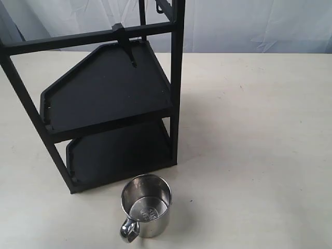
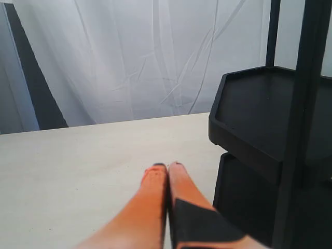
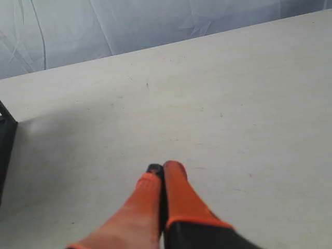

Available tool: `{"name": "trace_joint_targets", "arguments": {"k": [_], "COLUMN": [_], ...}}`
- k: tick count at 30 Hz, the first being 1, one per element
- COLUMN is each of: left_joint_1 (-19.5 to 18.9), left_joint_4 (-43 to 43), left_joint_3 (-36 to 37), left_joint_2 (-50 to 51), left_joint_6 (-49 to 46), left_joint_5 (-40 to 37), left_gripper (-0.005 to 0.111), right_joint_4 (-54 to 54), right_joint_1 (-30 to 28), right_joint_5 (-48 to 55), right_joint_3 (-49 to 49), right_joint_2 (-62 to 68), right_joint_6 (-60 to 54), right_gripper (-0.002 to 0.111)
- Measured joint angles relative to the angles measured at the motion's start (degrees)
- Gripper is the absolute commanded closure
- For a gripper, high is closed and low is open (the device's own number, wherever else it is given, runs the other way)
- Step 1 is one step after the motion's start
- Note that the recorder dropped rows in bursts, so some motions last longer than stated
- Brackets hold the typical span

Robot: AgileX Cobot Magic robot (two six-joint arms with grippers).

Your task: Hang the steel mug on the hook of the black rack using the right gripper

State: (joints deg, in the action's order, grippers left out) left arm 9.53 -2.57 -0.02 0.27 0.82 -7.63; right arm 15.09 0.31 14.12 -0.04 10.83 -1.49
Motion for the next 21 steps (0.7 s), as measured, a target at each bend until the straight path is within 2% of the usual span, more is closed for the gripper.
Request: {"name": "trace_joint_targets", "arguments": {"k": [5, 7, 12, 14, 18, 21], "left_joint_1": [0.0, 0.0, 0.0, 0.0, 0.0, 0.0], "left_joint_4": [0.0, 0.0, 0.0, 0.0, 0.0, 0.0], "left_joint_3": [0.0, 0.0, 0.0, 0.0, 0.0, 0.0], "left_joint_2": [0.0, 0.0, 0.0, 0.0, 0.0, 0.0], "left_joint_6": [0.0, 0.0, 0.0, 0.0, 0.0, 0.0], "left_joint_5": [0.0, 0.0, 0.0, 0.0, 0.0, 0.0], "left_gripper": [0.105, 0.105, 0.105, 0.105, 0.105, 0.105], "right_joint_4": [3.4, 12.1, 44.0, 49.8, 53.2, 53.9], "right_joint_1": [0.0, 0.0, 0.0, 0.0, 0.0, 0.0], "right_joint_5": [-2.7, -7.0, -17.8, -22.0, -31.5, -30.7], "right_joint_3": [0.0, 0.0, 0.0, 0.0, 0.0, 0.0], "right_joint_2": [0.0, 0.0, 0.0, 0.0, 0.0, 0.0], "right_joint_6": [1.0, 4.7, 15.1, 16.0, 16.5, 19.6], "right_gripper": [0.109, 0.109, 0.109, 0.109, 0.109, 0.109]}}
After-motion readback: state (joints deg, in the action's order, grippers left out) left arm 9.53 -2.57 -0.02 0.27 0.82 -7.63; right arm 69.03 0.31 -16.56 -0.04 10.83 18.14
